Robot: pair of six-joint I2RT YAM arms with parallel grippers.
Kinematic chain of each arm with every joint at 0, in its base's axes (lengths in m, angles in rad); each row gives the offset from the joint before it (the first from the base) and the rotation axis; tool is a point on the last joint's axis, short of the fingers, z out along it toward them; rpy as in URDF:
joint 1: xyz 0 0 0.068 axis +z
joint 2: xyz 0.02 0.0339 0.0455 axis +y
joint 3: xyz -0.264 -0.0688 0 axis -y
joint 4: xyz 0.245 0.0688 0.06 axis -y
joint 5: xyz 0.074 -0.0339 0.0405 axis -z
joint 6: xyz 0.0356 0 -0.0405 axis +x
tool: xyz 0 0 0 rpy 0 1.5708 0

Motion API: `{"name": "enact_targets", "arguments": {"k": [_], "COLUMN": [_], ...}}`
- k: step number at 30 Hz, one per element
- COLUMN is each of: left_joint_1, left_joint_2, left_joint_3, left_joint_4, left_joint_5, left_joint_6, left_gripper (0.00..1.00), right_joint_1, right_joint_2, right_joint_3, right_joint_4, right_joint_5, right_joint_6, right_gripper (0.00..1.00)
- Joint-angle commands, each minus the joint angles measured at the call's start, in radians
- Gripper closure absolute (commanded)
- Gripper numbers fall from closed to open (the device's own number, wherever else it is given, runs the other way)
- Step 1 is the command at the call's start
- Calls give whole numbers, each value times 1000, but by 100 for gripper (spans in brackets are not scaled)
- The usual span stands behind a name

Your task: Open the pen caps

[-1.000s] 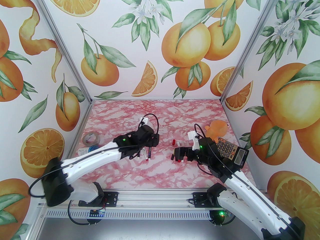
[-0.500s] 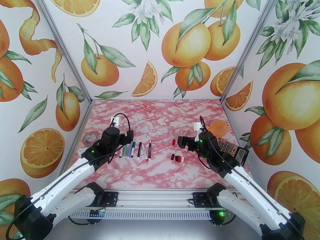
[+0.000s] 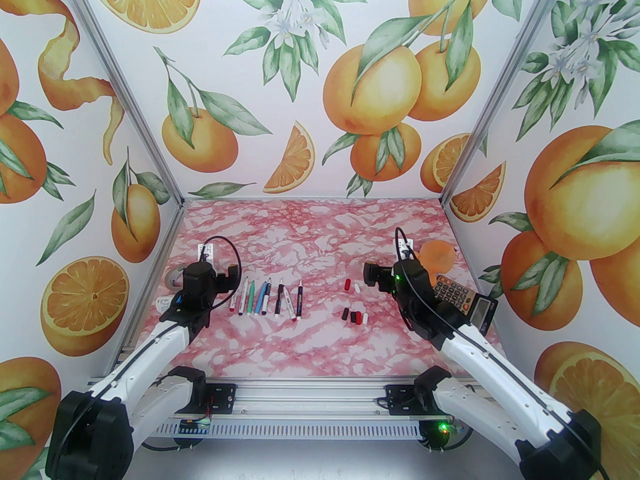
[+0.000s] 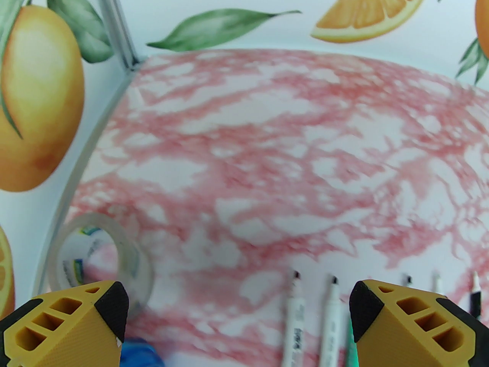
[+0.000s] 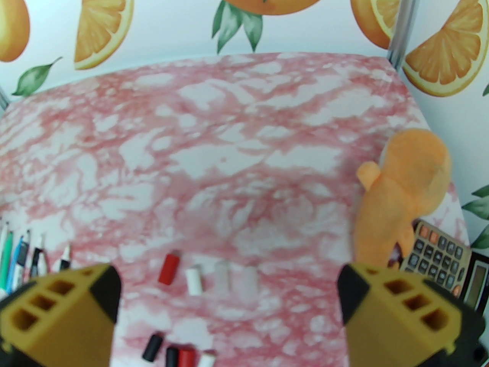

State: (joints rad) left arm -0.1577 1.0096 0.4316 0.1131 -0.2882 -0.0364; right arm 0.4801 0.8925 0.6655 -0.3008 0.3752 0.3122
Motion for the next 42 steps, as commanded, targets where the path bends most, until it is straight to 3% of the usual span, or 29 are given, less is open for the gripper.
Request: {"name": "enact_targets", "arguments": {"k": [1, 5, 14, 26, 28, 30, 36, 42], "left_joint_1": [25, 75, 77, 100, 115, 141, 142, 142], "left_joint_2": [45, 155, 353, 649, 643, 630, 631, 632], "left_joint_3": [-53, -96, -151, -99, -83, 3, 3, 2], "left_joint_4": [250, 441, 800, 1044, 1010, 817, 825, 828], "left_joint_5": [34, 102, 142, 198, 230, 327, 324, 325], "left_joint_6": [125, 107, 180, 181, 171, 167, 167, 166], "left_gripper": [0, 0, 0, 0, 0, 0, 0, 0], "right_joint_1": [-8, -10, -32, -82, -89, -128, -226, -248], "right_joint_2": [13, 13, 48, 106, 109, 123, 179, 306], "right_joint_3": [-37, -80, -90, -89, -92, -108, -131, -159], "right_joint_4": [80, 153, 182, 241, 252, 299, 402, 566], "right_joint_5": [38, 28, 48, 43, 45, 60, 46, 52], "right_joint_6": [-33, -30, -43, -80, -89, -136, -157, -216], "right_gripper": [0, 0, 0, 0, 0, 0, 0, 0]}}
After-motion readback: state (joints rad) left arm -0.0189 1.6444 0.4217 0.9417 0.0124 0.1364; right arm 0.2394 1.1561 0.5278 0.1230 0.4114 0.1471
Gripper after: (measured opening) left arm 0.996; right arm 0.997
